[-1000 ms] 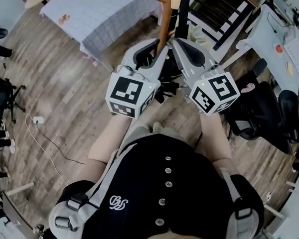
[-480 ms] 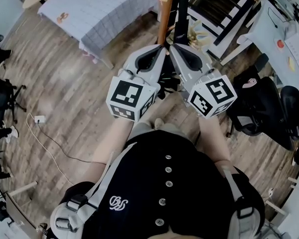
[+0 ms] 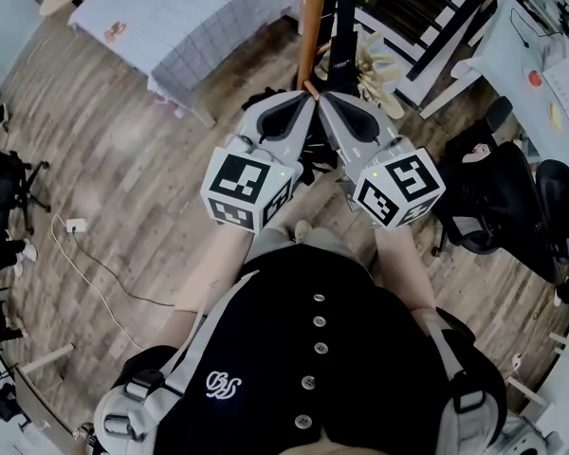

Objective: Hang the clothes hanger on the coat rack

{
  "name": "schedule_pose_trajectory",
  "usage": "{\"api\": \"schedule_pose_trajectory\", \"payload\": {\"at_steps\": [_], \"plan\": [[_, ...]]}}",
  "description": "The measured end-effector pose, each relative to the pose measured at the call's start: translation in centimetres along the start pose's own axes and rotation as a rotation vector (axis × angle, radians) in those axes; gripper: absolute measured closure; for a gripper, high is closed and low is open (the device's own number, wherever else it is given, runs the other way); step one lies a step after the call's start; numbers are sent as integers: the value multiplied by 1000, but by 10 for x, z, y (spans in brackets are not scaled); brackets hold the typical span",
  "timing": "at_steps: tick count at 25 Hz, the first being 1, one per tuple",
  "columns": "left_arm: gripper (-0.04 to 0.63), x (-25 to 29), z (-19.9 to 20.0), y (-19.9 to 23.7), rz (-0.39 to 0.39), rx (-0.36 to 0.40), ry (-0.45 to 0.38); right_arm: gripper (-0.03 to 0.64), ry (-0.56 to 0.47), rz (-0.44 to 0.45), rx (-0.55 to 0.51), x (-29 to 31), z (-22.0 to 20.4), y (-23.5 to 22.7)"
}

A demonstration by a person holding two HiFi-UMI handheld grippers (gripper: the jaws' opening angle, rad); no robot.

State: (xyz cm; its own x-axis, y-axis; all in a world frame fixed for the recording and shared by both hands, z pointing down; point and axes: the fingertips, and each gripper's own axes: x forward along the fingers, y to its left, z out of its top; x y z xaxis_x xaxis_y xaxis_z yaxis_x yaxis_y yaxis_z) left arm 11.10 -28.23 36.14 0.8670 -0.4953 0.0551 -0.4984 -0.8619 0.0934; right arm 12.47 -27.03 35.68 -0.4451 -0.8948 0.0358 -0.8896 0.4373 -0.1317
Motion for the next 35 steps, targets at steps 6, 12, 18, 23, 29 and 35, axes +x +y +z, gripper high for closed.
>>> {"api": "schedule_pose_trajectory", "payload": {"at_steps": [6, 12, 18, 23, 29, 35], "plan": [[597, 7, -5, -4, -22, 2, 20, 617, 10, -8, 9, -2, -4, -4], [598, 6, -9, 0, -15, -13, 32, 617, 12, -24, 10, -1, -3, -9], [598, 5, -11, 4, -8, -25, 31, 617, 28, -21, 7, 2, -9, -8], [597, 6, -16, 2, -8, -20, 41, 617, 30, -25, 9, 0, -11, -10], [598, 7, -18, 10, 1, -4, 52, 617, 29, -32, 20, 4, -12, -13], [597, 10, -17, 7, -4, -14, 49, 617, 39, -27, 22, 4, -14, -14]]}}
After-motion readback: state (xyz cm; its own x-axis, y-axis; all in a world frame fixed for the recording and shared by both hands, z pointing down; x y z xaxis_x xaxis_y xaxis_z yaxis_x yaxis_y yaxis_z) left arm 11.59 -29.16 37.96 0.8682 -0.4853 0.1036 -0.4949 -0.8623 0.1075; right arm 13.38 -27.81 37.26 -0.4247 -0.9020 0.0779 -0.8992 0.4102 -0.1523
